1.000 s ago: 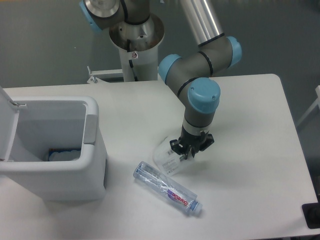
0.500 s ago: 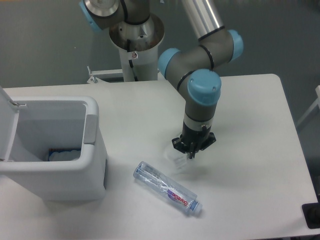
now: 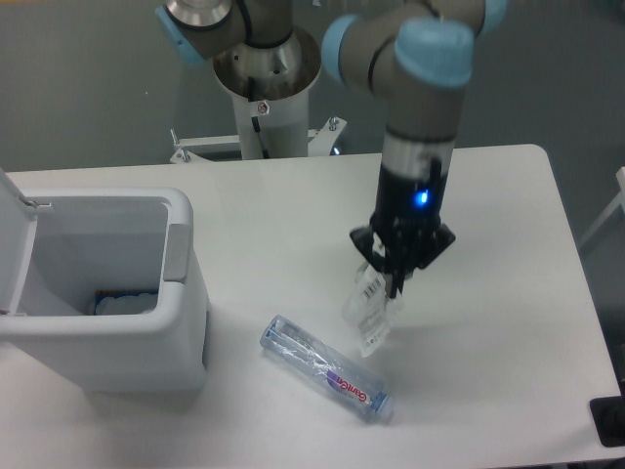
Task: Place the trash in the trash can
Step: 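Lift the packet and carry it over the white trash bin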
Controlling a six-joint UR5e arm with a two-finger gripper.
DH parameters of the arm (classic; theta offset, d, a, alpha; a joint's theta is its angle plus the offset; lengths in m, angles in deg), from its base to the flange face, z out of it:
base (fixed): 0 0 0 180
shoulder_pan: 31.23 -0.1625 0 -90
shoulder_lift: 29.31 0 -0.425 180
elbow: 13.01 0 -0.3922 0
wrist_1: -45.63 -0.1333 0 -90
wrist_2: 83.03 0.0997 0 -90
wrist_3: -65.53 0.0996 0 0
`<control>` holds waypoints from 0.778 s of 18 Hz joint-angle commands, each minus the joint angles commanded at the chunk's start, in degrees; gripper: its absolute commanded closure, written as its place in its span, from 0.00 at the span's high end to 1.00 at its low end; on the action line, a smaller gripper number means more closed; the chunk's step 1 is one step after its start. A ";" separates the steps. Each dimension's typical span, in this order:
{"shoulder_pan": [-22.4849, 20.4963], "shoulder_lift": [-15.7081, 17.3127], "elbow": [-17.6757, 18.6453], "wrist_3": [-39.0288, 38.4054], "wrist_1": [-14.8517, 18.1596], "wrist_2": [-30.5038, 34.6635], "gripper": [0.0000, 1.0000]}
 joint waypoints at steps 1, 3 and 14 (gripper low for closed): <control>0.26 1.40 0.00 -0.97 -0.09 -1.85 0.00; 0.53 4.13 0.00 -2.38 0.00 -5.36 0.00; 6.05 9.59 1.31 -2.30 -1.58 -23.05 0.00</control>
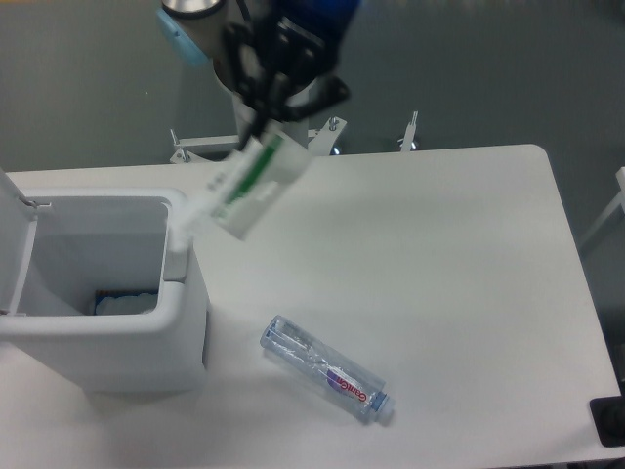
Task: Place the trash in the trash can
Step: 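Lift the packet and carry it over the white trash bin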
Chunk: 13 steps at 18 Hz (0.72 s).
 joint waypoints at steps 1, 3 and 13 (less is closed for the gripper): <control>1.93 -0.61 -0.08 0.00 0.00 0.00 0.00; 3.96 -1.93 -0.35 0.09 0.00 0.00 0.00; 10.73 -8.78 0.00 1.76 0.00 0.35 0.00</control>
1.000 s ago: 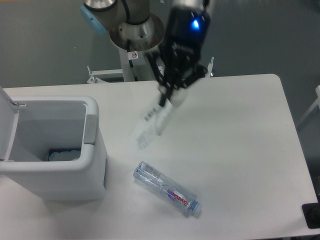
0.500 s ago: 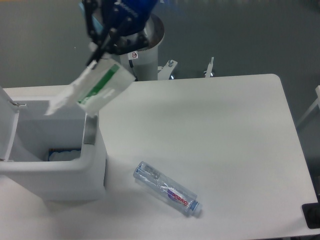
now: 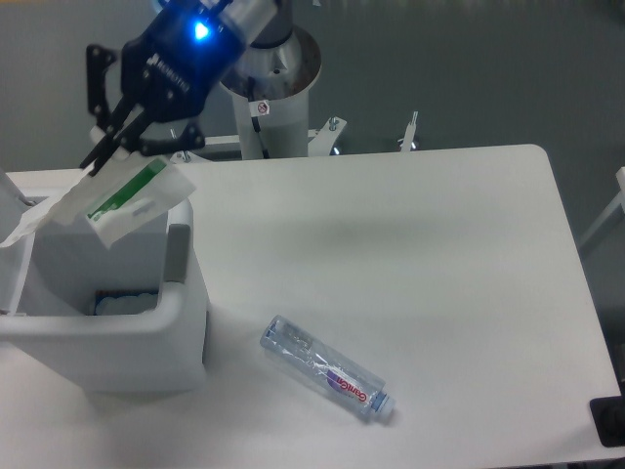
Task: Place the trash in the trash can
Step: 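Lift the packet and carry it over the white trash bin, then lower the packet into the bin and open the gripper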
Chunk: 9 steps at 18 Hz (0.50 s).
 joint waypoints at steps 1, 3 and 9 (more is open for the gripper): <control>0.44 -0.97 0.17 -0.09 0.09 0.09 0.00; 1.58 -1.94 0.61 -0.09 0.09 0.26 0.00; 2.64 -2.91 3.16 -0.09 0.09 1.57 0.00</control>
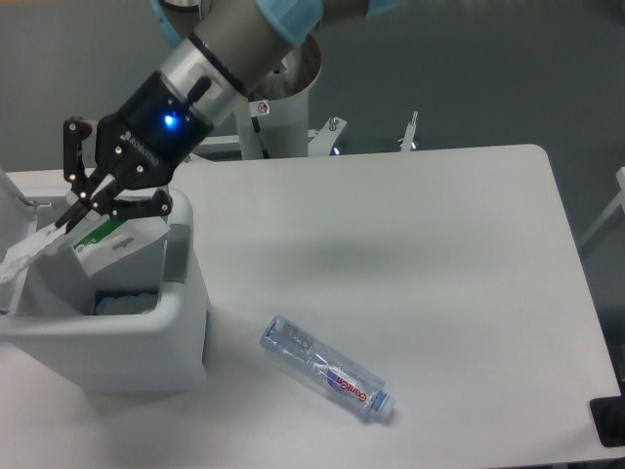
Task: Place the trash in the trash can
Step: 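Lower the packet into the bin and open the gripper, then move the open gripper down to the clear water bottle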
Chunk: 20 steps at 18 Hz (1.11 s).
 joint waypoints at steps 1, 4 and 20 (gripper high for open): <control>0.52 -0.18 0.44 0.00 0.00 0.96 0.00; 1.93 -1.67 1.06 0.00 0.00 4.74 0.00; -10.87 3.52 -1.13 -11.75 0.44 18.99 1.00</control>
